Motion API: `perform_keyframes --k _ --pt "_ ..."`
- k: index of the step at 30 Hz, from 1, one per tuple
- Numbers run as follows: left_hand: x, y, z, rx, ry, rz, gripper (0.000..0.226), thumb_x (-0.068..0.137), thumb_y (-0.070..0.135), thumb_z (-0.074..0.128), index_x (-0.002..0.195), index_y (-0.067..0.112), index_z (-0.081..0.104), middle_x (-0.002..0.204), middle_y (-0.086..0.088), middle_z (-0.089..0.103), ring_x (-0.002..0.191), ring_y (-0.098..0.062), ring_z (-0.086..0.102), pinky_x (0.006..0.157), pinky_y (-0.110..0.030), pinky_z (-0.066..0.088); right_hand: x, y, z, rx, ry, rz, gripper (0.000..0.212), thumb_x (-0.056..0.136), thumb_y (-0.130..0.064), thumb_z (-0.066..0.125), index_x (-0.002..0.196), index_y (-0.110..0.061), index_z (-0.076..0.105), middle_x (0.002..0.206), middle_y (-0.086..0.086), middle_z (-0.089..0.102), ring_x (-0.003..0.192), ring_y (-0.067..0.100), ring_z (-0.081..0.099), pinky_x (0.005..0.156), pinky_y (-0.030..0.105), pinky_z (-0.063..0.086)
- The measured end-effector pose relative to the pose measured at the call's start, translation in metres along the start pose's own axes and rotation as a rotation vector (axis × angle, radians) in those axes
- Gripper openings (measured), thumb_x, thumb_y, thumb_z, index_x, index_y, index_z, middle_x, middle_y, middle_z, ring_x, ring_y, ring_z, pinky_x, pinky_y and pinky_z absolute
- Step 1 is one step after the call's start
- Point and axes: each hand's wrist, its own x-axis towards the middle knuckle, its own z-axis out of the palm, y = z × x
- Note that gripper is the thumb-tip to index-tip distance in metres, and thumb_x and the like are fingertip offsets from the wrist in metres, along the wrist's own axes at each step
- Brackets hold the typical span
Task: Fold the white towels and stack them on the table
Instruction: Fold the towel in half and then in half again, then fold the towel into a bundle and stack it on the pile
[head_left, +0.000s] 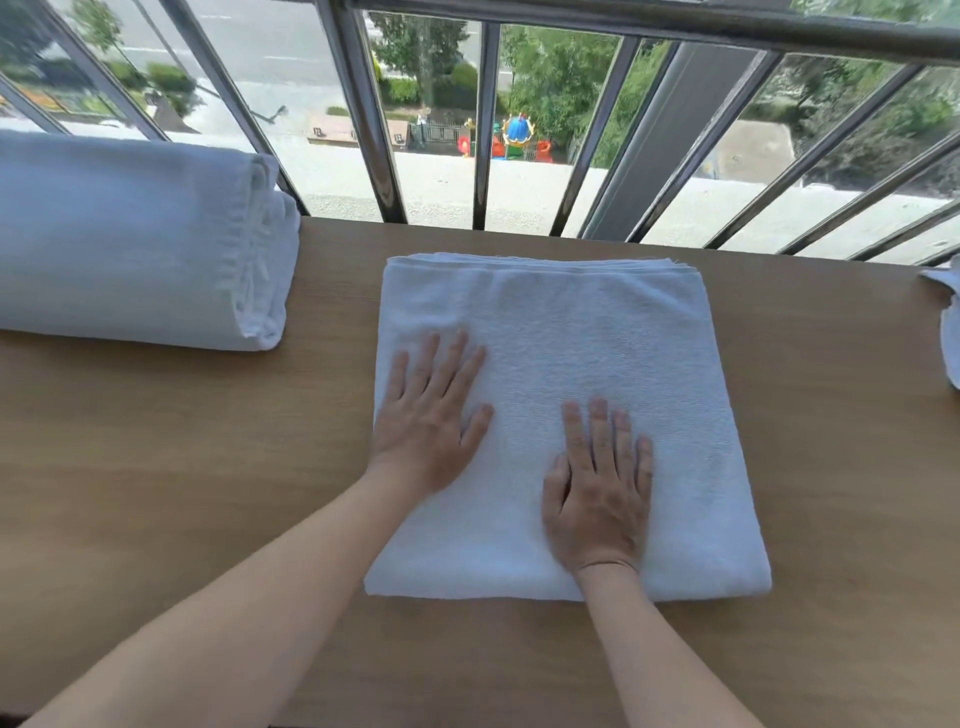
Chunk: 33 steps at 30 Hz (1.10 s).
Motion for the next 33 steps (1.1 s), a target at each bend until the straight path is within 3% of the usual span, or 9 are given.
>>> perform_keyframes --k 9,13,17,20,28,33 --pt "0.092 -0.025 -0.020 -0.061 0.034 -0.157 0.069 0.101 0.054 0.010 0.161 0.023 -0.004 0.169 -0.001 -0.009 0.154 -0.019 -0.014 0.123 -0.039 -0.013 0.002 -0.001 -0.001 0.011 -0.011 0.018 0.060 0.097 -0.037 0.034 0.157 -0.027 0.030 0.165 0.003 0.023 0.154 0.023 0.014 0.123 0.051 0.013" --pt "0.041 0.004 -0.007 -0.128 -0.016 -0.133 0.074 0.100 0.055 0.012 0.159 0.016 -0.011 0.167 -0.003 -0.017 0.153 -0.019 -0.019 0.122 -0.038 -0.017 0.002 -0.002 -0.002 0.008 -0.032 0.022 0.061 0.096 -0.036 0.034 0.157 -0.027 0.031 0.164 0.003 0.025 0.154 0.025 0.016 0.123 0.051 0.013" --pt "-0.038 0.048 0.010 -0.152 -0.101 -0.041 0.076 0.094 0.059 0.000 0.155 0.019 -0.022 0.163 0.000 -0.030 0.148 -0.016 -0.032 0.119 -0.037 -0.023 0.003 -0.002 -0.004 0.002 -0.070 0.035 0.062 0.096 -0.036 0.034 0.157 -0.027 0.031 0.164 0.004 0.026 0.153 0.025 0.017 0.124 0.050 0.012" --pt "-0.089 0.062 0.023 -0.105 -0.112 0.026 0.074 0.097 0.058 0.000 0.155 0.017 -0.020 0.163 -0.001 -0.029 0.149 -0.017 -0.030 0.121 -0.039 -0.019 0.003 -0.006 -0.009 0.006 -0.105 0.048 0.061 0.096 -0.036 0.029 0.157 -0.028 0.029 0.165 0.003 0.025 0.153 0.025 0.016 0.124 0.050 0.010" --pt "-0.113 0.048 0.031 -0.038 -0.023 0.095 0.067 0.103 0.050 0.013 0.161 0.016 0.003 0.168 -0.001 -0.008 0.155 -0.020 -0.009 0.125 -0.044 0.000 -0.024 0.025 -0.024 -0.065 -0.300 -0.050 0.063 0.100 -0.055 0.012 0.158 -0.040 -0.004 0.168 -0.004 -0.006 0.154 0.018 -0.008 0.124 0.047 -0.007" --pt "-0.117 0.043 0.034 0.003 0.005 0.121 0.066 0.103 0.047 0.016 0.161 0.017 0.004 0.169 -0.003 -0.005 0.155 -0.024 -0.005 0.125 -0.048 0.005 -0.045 0.068 -0.041 -0.145 -0.337 0.216 0.065 0.096 -0.060 0.000 0.155 -0.039 -0.019 0.165 -0.005 -0.023 0.152 0.018 -0.021 0.123 0.046 -0.009"
